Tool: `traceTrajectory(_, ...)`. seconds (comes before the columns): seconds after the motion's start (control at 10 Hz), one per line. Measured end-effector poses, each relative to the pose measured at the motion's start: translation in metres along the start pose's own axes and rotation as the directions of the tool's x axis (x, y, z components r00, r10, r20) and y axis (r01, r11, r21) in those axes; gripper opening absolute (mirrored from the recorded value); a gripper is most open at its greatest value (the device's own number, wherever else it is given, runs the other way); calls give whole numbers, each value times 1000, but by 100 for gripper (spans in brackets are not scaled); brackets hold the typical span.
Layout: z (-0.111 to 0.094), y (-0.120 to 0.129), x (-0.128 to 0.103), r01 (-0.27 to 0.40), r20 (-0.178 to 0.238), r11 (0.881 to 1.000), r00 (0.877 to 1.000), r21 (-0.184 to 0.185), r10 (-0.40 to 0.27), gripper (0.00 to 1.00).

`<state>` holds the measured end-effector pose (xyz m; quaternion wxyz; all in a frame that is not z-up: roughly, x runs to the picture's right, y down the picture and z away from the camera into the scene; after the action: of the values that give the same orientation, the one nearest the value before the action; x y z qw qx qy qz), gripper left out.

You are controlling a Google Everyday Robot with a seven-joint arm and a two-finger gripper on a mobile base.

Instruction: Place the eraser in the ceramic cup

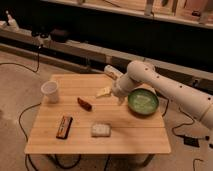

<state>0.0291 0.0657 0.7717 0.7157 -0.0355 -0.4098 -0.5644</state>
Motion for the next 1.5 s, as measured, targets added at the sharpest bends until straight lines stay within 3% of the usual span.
traceTrajectory(1.2, 0, 0, 0, 1, 1, 1000, 1000, -1, -1, 80)
traceTrajectory(1.4, 2, -9, -3, 41, -4, 999, 999, -33, -41, 80)
traceTrajectory(1.5, 7, -22, -7, 100, -7, 991, 995, -84, -101, 80)
